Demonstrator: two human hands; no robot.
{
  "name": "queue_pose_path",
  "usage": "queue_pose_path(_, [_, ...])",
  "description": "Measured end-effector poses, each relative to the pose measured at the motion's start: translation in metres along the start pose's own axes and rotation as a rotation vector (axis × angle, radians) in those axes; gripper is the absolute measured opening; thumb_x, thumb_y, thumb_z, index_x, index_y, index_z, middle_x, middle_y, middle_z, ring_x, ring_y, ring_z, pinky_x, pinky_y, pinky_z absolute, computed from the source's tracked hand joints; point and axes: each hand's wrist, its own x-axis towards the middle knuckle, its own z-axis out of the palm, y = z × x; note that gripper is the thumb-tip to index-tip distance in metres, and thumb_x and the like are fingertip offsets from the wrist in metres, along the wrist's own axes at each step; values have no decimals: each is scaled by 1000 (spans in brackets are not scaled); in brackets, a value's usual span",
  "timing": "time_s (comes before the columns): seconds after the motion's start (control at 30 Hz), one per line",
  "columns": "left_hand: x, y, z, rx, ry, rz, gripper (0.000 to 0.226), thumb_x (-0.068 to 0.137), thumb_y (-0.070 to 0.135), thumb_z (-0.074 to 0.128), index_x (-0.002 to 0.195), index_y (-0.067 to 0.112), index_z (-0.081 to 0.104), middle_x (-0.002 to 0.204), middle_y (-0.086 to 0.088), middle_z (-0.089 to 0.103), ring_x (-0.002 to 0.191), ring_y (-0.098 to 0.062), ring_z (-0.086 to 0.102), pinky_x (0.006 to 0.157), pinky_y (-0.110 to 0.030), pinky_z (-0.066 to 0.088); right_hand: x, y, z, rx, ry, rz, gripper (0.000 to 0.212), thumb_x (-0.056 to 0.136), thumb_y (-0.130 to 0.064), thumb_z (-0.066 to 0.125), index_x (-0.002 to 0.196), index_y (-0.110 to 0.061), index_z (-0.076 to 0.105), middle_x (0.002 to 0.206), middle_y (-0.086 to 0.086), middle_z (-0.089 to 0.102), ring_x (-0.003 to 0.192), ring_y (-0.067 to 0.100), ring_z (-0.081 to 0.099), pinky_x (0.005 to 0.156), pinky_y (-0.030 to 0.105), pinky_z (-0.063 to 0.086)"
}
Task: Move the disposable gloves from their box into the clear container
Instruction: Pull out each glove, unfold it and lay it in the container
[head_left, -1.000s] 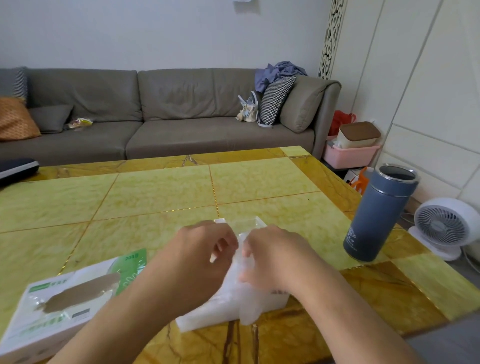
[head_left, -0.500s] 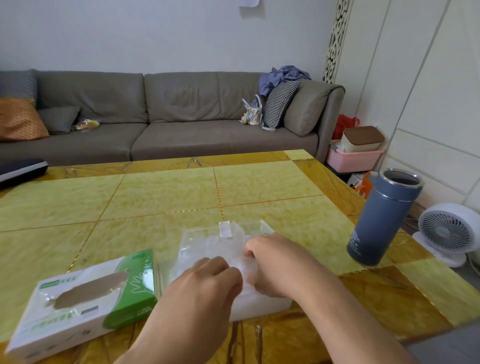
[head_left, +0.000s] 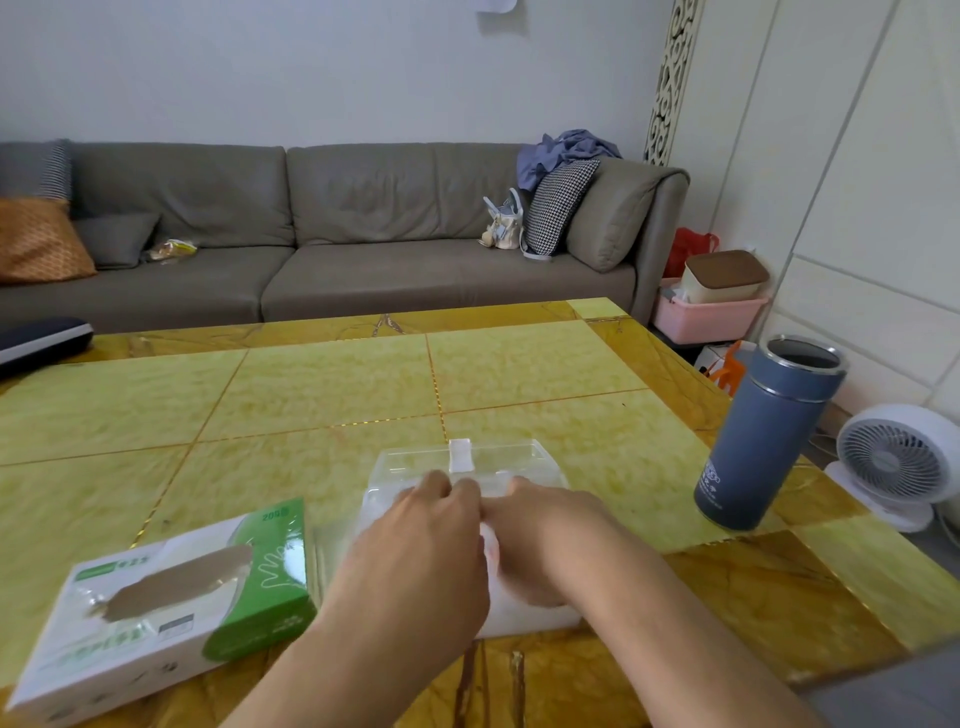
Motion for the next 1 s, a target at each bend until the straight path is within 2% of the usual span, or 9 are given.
queue_pose_path(0.1, [9, -6, 13, -28, -170, -195, 17, 103, 33, 44, 116, 22, 45, 99, 5, 45, 91, -17, 52, 72, -28, 41, 0, 3, 4, 22, 4, -14, 71, 102, -23, 46, 145, -75, 25, 158, 4, 35, 70, 15, 51, 53, 30, 36])
queue_pose_path(0.17, [17, -11, 19, -36, -238, -269, 18, 101, 33, 44, 113, 20, 42, 88, 6, 41, 85, -19, 53, 65, -30, 39, 0, 4, 5, 47, -8, -12, 68, 102, -26, 48, 146, -73, 28, 153, 2, 39, 63, 11, 43, 51, 29, 32])
queue_pose_path(0.33, [42, -16, 22, -13, -391, -394, 46, 94, 22, 53, 134, 2, 42, 82, 2, 54, 63, -12, 56, 53, -26, 42, 1, 4, 6, 181, 11, 122, 59, 95, -9, 55, 147, -36, 49, 144, 5, 40, 85, 22, 63, 54, 28, 40])
queue_pose_path(0.47, [56, -15, 24, -12, -483, -424, 24, 92, 18, 53, 110, 5, 60, 89, -1, 56, 60, -13, 51, 52, -24, 38, 8, -5, 3, 193, -69, 332, 78, 86, 8, 57, 158, -6, 30, 155, 18, 29, 72, 24, 57, 57, 31, 43])
queue_pose_path(0.53, [57, -15, 28, -34, -484, -450, 20, 92, 19, 51, 105, 7, 61, 101, -5, 56, 63, -14, 53, 54, -25, 40, 13, -9, 2, 207, -99, 358, 65, 89, 6, 57, 150, -1, 37, 150, 19, 33, 79, 25, 57, 67, 31, 47])
queue_pose_path(0.6, [59, -15, 35, -55, -487, -489, 37, 92, 21, 48, 121, 2, 60, 115, -10, 53, 71, -15, 60, 57, -26, 42, 14, -10, 3, 239, -96, 339, 54, 93, 3, 54, 146, 0, 42, 142, 18, 40, 84, 23, 53, 73, 30, 46])
queue_pose_path(0.73, [56, -14, 27, -86, -495, -439, 28, 98, 12, 42, 117, 1, 59, 112, -15, 54, 62, -14, 48, 53, -23, 37, 11, -8, 8, 302, -17, 332, 60, 94, -3, 53, 152, -7, 40, 144, 17, 39, 70, 19, 56, 59, 28, 45])
queue_pose_path(0.87, [47, -18, 15, -105, -437, -387, 19, 94, 3, 43, 78, 9, 51, 81, -7, 52, 68, -19, 52, 52, -23, 37, 7, -13, 12, 343, 70, 250, 47, 90, -2, 48, 135, -9, 56, 122, 14, 58, 69, 22, 59, 53, 28, 40])
queue_pose_path(1.0, [23, -15, 2, -83, -300, -327, 7, 97, 6, 44, 95, 10, 48, 84, -2, 52, 75, -21, 58, 60, -26, 41, -5, -25, 0, 134, 148, 251, 16, 92, 1, 52, 86, -15, 53, 92, 3, 53, 71, 24, 56, 58, 31, 43])
